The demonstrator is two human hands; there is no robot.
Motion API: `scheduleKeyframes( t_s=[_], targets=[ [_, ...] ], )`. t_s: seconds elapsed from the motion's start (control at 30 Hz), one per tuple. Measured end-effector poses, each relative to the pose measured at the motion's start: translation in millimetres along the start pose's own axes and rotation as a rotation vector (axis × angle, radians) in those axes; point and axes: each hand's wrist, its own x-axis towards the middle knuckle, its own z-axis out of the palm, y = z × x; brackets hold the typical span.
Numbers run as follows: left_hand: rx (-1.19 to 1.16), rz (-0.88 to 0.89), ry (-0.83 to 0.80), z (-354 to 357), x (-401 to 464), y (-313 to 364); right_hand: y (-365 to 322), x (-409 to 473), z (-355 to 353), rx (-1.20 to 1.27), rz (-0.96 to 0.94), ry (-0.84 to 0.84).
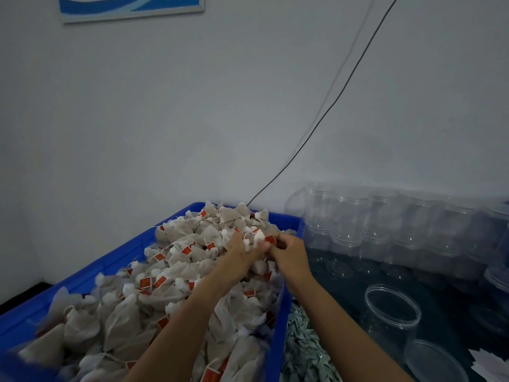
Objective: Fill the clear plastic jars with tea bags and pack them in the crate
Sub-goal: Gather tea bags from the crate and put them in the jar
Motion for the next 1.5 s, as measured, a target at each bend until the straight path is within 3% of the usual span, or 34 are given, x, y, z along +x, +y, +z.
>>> scheduleKeyframes(
  t_s=[0.13,0.23,0.4,0.53,0.67,0.8,0.9,1.0,1.1,1.17,1.23,1.27,1.4,1.5],
  targets=[
    [0.119,0.056,0.147,-4,6,-5,-1,6,-3,0.139,0.045,-0.09],
    [0.204,0.075,0.321,-7,10,-6,12,13,-4,-0.307,0.015,-0.092],
    [0.339,0.062,0.408,-13,17,-11,34,13,12,-1.065,0.02,-0.432],
    [0.36,0.069,0.386,-15,19,-16,37,14,24,-1.274,0.031,-0.465],
    [0.365,0.075,0.374,-18,20,-17,38,20,22,-1.139,0.054,-0.367],
    [0.403,0.065,0.264,-19,22,-22,34,18,17,-0.742,-0.077,-0.147],
    [0.443,0.085,0.169,-20,24,-22,25,15,14,-0.427,-0.171,-0.121],
    [0.414,0.095,0.125,-22,24,-21,15,17,8,-0.144,-0.113,-0.131],
    [0.602,0.088,0.115,-23,26,-25,8,17,8,-0.061,-0.087,-0.23],
    [0.716,0.07,0.163,-23,28,-26,8,16,11,-0.061,-0.085,-0.154],
    [0.747,0.051,0.267,-28,29,-27,10,14,11,-0.251,-0.084,-0.071],
    [0.762,0.032,0.312,-31,28,-27,13,14,9,-0.44,-0.069,-0.144],
    [0.826,0.017,0.328,-33,28,-28,20,6,11,-1.21,0.036,-0.775],
    [0.796,0.035,0.316,-31,28,-27,22,5,17,-1.362,0.041,-0.785]
  ],
)
